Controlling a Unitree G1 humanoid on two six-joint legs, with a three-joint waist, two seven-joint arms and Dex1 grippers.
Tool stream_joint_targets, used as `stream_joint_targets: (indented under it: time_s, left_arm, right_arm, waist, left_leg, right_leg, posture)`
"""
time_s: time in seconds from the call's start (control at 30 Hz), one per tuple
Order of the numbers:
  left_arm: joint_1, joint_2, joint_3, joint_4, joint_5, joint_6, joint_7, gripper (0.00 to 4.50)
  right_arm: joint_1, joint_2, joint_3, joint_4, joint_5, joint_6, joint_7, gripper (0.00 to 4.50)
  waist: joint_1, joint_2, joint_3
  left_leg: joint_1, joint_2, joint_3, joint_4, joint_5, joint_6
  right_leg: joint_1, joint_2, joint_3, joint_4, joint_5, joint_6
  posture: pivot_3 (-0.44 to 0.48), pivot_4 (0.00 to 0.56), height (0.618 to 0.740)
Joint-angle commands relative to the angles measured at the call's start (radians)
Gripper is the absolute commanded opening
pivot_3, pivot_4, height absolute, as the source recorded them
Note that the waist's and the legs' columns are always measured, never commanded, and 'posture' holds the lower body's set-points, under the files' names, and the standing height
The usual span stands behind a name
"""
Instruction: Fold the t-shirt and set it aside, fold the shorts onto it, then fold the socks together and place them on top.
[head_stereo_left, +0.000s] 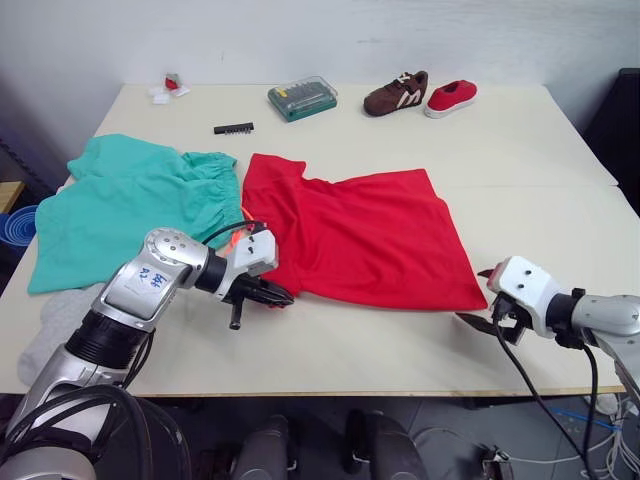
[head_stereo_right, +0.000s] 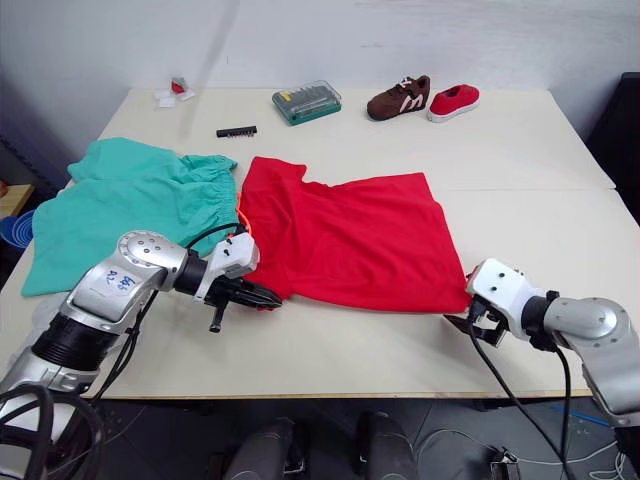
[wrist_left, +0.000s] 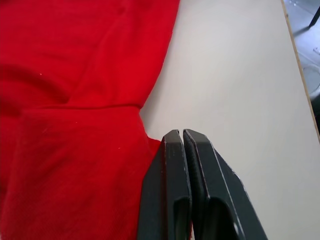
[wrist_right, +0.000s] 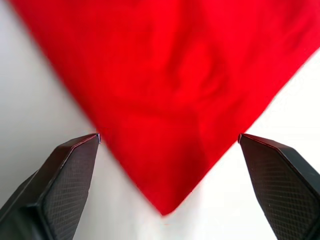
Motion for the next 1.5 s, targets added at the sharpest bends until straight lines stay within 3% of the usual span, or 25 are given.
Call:
stream_joint_targets:
  time_s: [0.03,0.27,0.7,0.93,1.1,1.33,1.5]
  left_arm:
    - [0.018,0.013,0.033,-0.042,-0.010,-0.011,-0.006,0.02]
    - [0.047,0.032,0.055,-0.058,-0.010,-0.019,-0.010,0.02]
    - [0.061,0.052,0.081,-0.040,-0.008,-0.033,-0.010,0.00]
    - [0.085,0.075,0.121,-0.021,-0.026,-0.064,-0.034,0.00]
    - [0.148,0.132,0.169,-0.030,-0.055,-0.076,-0.075,0.00]
    - [0.248,0.190,0.199,-0.108,-0.106,-0.048,-0.115,0.00]
    - [0.243,0.156,0.220,-0.106,-0.117,-0.039,-0.063,0.00]
  right_arm:
    - [-0.004,-0.052,-0.030,0.006,0.004,-0.048,0.087,4.50]
    - [-0.032,-0.045,0.036,0.101,-0.098,-0.161,0.104,4.50]
    - [-0.036,0.034,0.104,0.169,-0.235,-0.279,0.054,0.06]
    - [0.016,-0.038,0.030,0.127,-0.184,-0.290,0.130,0.02]
    - [0.171,-0.104,-0.107,0.004,-0.071,-0.231,0.240,0.02]
    - [0.293,-0.076,-0.192,-0.127,-0.006,-0.149,0.254,0.02]
    - [0.311,-0.035,-0.198,-0.152,-0.018,-0.142,0.210,0.02]
  waist:
    - [0.000,0.000,0.000]
    - [0.000,0.000,0.000]
    - [-0.007,-0.003,-0.001]
    - [0.001,-0.003,-0.001]
    - [0.004,-0.002,-0.001]
    - [0.000,-0.002,-0.001]
    - [0.003,-0.001,0.000]
  left_leg:
    - [0.000,0.000,0.000,0.000,0.000,0.000]
    - [0.000,0.000,0.000,0.001,0.000,0.000]
    - [0.004,0.001,0.000,0.001,0.000,-0.001]
    - [0.004,0.001,-0.001,0.001,-0.001,-0.001]
    - [0.002,0.001,-0.002,0.001,-0.002,-0.001]
    - [0.003,0.001,-0.002,0.001,-0.003,0.000]
    - [0.003,0.001,-0.003,0.001,-0.004,0.000]
  right_leg:
    - [0.000,0.000,0.000,0.000,0.000,0.000]
    - [0.001,0.000,0.000,0.000,0.000,0.000]
    - [0.004,0.000,0.000,0.000,0.000,0.000]
    - [0.004,-0.001,0.000,0.000,0.000,0.000]
    - [0.003,-0.001,-0.001,-0.001,-0.001,0.000]
    - [0.004,-0.001,-0.001,-0.001,-0.001,0.000]
    - [0.004,-0.001,-0.001,-0.001,-0.001,-0.001]
  posture:
    - [0.000,0.150,0.740]
    - [0.000,0.150,0.740]
    - [0.000,0.150,0.740]
    - [0.000,0.150,0.740]
    - [0.000,0.150,0.740]
    - [0.000,0.150,0.740]
    - [0.000,0.150,0.740]
